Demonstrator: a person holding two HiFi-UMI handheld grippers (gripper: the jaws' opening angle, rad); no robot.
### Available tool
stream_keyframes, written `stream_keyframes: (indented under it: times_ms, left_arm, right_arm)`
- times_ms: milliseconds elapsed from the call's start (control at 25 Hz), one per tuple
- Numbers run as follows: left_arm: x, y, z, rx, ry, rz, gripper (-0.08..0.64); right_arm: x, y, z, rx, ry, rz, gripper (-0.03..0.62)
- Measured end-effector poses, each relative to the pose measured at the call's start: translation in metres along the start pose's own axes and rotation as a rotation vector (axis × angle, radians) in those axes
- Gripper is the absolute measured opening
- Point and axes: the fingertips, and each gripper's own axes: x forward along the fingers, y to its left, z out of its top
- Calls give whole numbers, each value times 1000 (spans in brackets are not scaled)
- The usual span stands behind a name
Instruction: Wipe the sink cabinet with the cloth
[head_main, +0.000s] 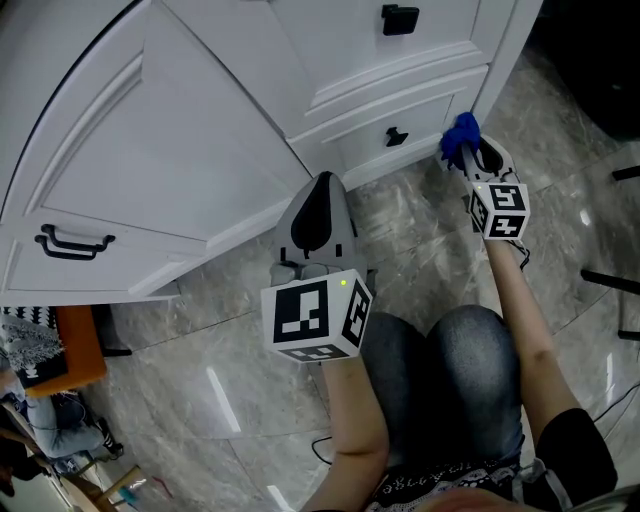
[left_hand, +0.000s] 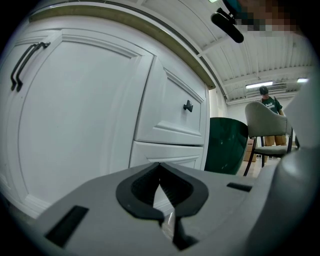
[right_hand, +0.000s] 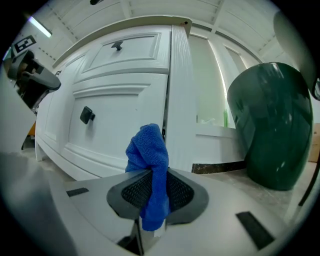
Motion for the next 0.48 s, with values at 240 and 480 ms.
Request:
stream_keyframes:
  times_ms: [240,480]
  left_arm:
    - [-3,5,4,-12,-18,9,5]
    - [-1,1,2,-51,-20,-30,5]
  right_arm:
    - [-12,2,6,-43,60,26,80]
    - [-64,-32,118,-152,-37,-58,80]
